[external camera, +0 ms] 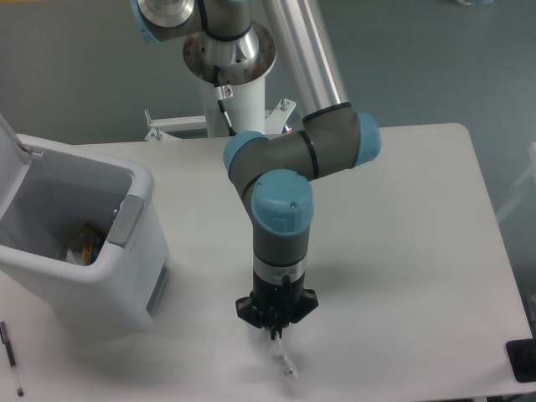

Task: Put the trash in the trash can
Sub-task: 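Lift the plastic bag and carry it toward the trash bin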

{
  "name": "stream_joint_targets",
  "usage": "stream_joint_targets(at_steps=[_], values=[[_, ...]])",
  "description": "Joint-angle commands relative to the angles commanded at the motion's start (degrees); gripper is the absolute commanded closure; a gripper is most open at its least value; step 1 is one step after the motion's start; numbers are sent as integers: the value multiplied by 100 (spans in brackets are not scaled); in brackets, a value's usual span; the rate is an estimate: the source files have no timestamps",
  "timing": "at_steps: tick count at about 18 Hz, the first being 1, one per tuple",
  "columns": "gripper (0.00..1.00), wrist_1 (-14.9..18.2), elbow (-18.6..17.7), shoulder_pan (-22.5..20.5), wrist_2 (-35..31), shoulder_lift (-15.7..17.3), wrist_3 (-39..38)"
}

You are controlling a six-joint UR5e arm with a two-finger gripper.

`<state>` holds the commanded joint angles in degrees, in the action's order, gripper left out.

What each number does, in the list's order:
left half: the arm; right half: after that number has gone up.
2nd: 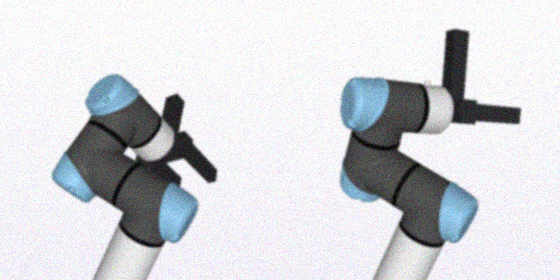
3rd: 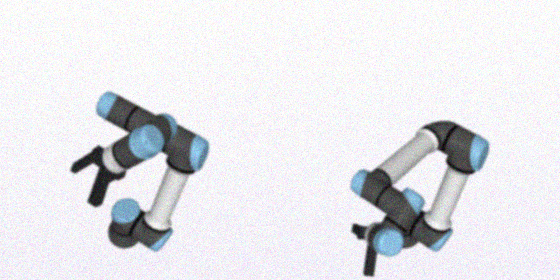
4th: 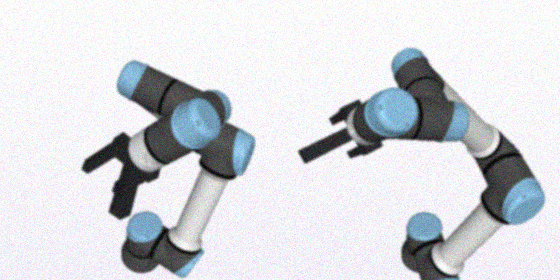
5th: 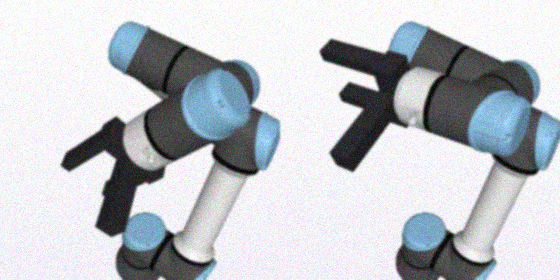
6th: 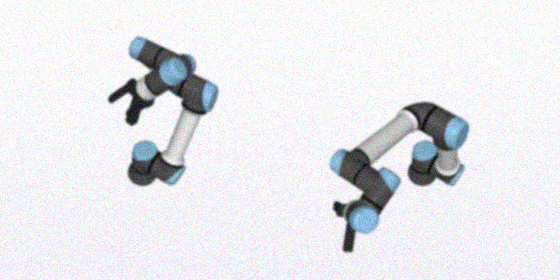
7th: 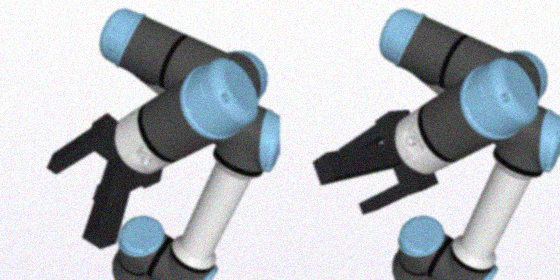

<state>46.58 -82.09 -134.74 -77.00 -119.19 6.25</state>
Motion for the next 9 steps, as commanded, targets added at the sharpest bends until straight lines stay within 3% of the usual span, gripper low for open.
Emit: stream_joint_targets(at_steps=[9], values=[[87,-9,70,-79,1607,1204,-396]])
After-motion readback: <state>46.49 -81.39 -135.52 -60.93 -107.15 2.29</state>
